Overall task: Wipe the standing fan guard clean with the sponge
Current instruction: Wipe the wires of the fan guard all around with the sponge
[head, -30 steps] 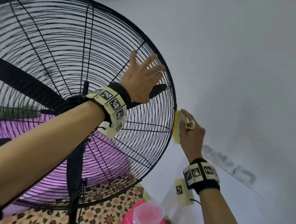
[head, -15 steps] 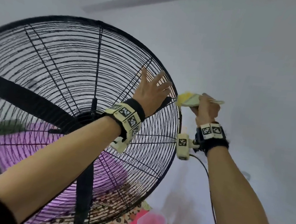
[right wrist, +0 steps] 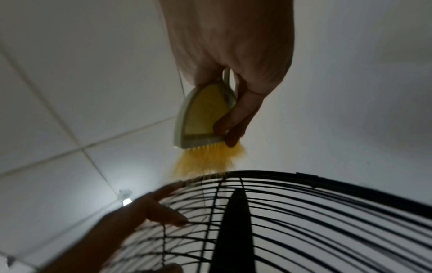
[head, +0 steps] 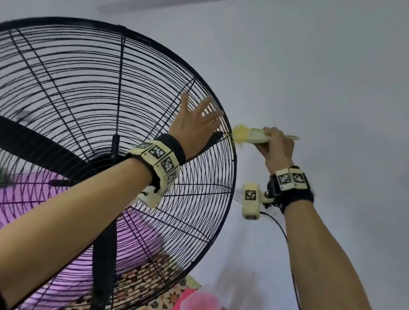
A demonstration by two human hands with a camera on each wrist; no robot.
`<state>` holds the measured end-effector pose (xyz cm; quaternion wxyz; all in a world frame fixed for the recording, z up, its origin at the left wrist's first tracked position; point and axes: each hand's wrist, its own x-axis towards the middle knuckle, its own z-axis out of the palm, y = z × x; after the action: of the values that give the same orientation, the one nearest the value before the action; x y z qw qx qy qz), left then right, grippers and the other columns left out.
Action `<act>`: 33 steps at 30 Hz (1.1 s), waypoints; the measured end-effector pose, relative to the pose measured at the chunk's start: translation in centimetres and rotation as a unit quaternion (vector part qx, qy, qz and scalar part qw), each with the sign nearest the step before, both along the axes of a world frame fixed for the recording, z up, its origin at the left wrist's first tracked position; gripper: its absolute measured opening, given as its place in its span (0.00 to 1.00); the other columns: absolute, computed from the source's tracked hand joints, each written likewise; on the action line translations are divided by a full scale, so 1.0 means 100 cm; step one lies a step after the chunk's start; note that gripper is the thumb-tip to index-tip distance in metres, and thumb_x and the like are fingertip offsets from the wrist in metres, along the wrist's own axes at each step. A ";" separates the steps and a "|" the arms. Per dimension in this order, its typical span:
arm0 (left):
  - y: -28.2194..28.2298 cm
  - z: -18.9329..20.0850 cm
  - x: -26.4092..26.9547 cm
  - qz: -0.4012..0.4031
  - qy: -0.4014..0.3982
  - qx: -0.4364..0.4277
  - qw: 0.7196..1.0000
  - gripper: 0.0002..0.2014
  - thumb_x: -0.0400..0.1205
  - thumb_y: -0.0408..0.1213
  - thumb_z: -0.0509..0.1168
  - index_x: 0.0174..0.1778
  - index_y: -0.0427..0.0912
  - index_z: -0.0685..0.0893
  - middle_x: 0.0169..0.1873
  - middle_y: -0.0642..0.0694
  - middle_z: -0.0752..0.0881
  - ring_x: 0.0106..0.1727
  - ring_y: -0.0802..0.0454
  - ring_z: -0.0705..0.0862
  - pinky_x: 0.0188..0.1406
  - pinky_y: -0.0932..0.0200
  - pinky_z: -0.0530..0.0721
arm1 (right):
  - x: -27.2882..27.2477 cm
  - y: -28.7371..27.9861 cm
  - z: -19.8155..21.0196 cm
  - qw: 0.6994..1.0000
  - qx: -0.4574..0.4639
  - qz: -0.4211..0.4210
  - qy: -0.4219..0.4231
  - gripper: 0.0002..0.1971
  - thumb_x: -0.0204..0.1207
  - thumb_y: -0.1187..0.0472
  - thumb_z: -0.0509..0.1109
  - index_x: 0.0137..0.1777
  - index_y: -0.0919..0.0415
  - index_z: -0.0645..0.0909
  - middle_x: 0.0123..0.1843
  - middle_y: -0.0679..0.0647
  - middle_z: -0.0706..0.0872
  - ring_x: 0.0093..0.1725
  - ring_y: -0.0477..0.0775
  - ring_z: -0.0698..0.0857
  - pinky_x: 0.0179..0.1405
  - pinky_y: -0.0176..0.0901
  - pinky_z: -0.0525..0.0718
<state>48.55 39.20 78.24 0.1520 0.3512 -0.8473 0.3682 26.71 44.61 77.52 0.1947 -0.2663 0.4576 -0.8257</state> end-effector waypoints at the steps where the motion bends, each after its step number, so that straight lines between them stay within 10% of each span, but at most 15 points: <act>1: 0.002 0.000 -0.002 -0.004 0.001 0.002 1.000 0.31 0.92 0.56 0.53 0.91 0.50 0.58 0.92 0.54 0.50 0.92 0.40 0.41 0.83 0.17 0.48 | 0.003 -0.001 -0.001 0.999 0.004 -0.032 -0.002 0.04 0.77 0.62 0.73 0.44 0.62 0.86 0.52 0.60 0.89 0.53 0.59 0.89 0.36 0.45 0.91; 11: -0.003 0.001 0.011 -0.022 -0.004 -0.021 1.000 0.29 0.87 0.55 0.64 0.86 0.58 0.68 0.92 0.53 0.52 0.92 0.43 0.46 0.84 0.21 0.51 | 0.020 0.001 -0.001 0.991 0.013 -0.131 -0.027 0.08 0.77 0.56 0.71 0.45 0.59 0.87 0.45 0.55 0.88 0.49 0.55 0.91 0.42 0.50 0.93; 14: -0.005 0.003 0.021 -0.027 -0.007 -0.026 0.999 0.32 0.85 0.53 0.67 0.86 0.59 0.67 0.92 0.51 0.52 0.92 0.44 0.48 0.85 0.23 0.50 | 0.028 -0.006 -0.015 0.999 -0.008 -0.043 -0.027 0.14 0.76 0.60 0.73 0.59 0.67 0.86 0.56 0.60 0.87 0.52 0.56 0.90 0.35 0.44 0.91; 18: -0.008 0.001 0.043 -0.005 0.029 -0.034 0.999 0.39 0.83 0.53 0.69 0.89 0.58 0.60 0.92 0.49 0.49 0.92 0.43 0.46 0.84 0.20 0.51 | 0.034 0.001 -0.014 0.998 -0.003 -0.054 0.011 0.10 0.74 0.61 0.73 0.53 0.65 0.87 0.51 0.58 0.88 0.49 0.52 0.89 0.32 0.39 0.89; 23: -0.010 -0.001 0.063 0.008 0.066 -0.032 0.997 0.42 0.82 0.59 0.70 0.90 0.57 0.58 0.91 0.48 0.49 0.92 0.41 0.47 0.82 0.18 0.51 | 0.046 -0.004 -0.030 0.988 0.001 -0.112 0.105 0.11 0.69 0.47 0.69 0.50 0.43 0.87 0.48 0.45 0.88 0.54 0.53 0.89 0.51 0.59 0.93; 27: -0.014 -0.001 0.079 0.029 0.057 -0.034 0.997 0.47 0.77 0.62 0.74 0.89 0.58 0.59 0.91 0.47 0.49 0.91 0.41 0.48 0.82 0.19 0.56 | 0.058 0.002 -0.031 0.978 0.008 -0.159 0.132 0.13 0.76 0.49 0.69 0.52 0.55 0.88 0.42 0.43 0.85 0.44 0.48 0.88 0.49 0.62 0.92; 30: -0.016 -0.002 0.085 0.034 0.058 -0.032 0.997 0.51 0.73 0.62 0.77 0.89 0.57 0.59 0.90 0.45 0.48 0.91 0.39 0.46 0.82 0.19 0.55 | 0.065 0.003 -0.034 0.968 -0.027 -0.210 0.134 0.15 0.80 0.52 0.64 0.63 0.46 0.85 0.41 0.33 0.82 0.46 0.51 0.89 0.54 0.58 0.91; 33: -0.015 0.001 0.085 0.032 0.056 -0.028 0.998 0.52 0.72 0.58 0.80 0.88 0.54 0.60 0.90 0.44 0.50 0.91 0.38 0.47 0.83 0.21 0.56 | 0.082 0.002 -0.050 0.964 0.009 -0.157 0.214 0.15 0.83 0.55 0.65 0.67 0.50 0.84 0.45 0.40 0.86 0.46 0.41 0.86 0.40 0.32 0.88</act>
<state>57.05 37.75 78.39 0.1969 0.3937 -0.8151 0.3765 34.88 44.77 72.51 -0.0380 -0.3601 0.5320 -0.7654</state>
